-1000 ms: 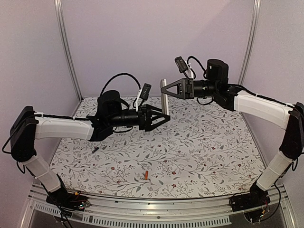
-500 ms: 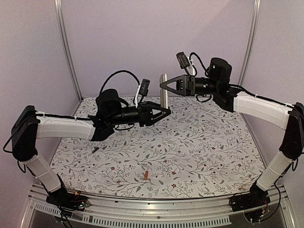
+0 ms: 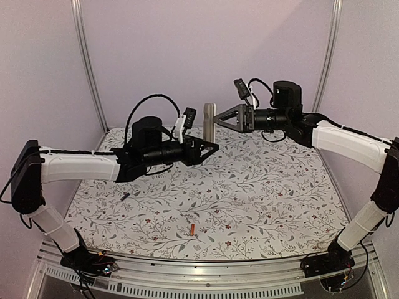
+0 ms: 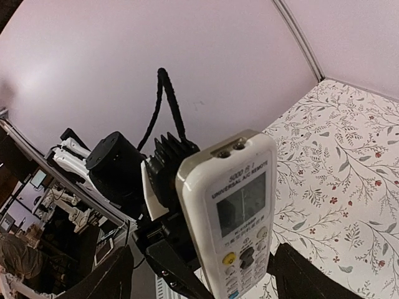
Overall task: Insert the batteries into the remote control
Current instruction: Pass from the right arm to the left, then pass from the left arm to the right
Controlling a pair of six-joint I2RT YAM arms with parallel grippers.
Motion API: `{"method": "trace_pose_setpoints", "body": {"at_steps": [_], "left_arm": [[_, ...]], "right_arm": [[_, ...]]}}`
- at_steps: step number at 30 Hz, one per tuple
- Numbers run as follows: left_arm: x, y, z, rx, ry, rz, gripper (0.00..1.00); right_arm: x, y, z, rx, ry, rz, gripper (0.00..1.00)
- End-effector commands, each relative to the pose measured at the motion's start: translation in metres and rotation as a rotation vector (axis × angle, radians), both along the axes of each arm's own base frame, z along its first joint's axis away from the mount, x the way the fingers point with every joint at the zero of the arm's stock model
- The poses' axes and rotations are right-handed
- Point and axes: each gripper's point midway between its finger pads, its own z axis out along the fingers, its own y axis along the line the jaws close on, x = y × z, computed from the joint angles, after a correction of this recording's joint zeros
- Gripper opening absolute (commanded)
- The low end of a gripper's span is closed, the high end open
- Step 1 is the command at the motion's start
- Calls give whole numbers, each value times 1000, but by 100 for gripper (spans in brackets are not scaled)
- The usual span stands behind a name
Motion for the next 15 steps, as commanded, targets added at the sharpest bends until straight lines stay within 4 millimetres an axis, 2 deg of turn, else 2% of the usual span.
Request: {"method": "trace_pose_setpoints", "body": {"at_steps": [1, 6, 15], "left_arm": [[19, 16, -11, 161, -31, 156, 23], [26, 19, -20, 246, -53, 229, 21], [21, 6, -25, 345, -111, 258, 20]], "right_arm": [[11, -21, -14, -160, -23, -155, 77], [20, -27, -21, -207, -6, -219, 74], [37, -19, -23, -218, 17, -267, 74]]}}
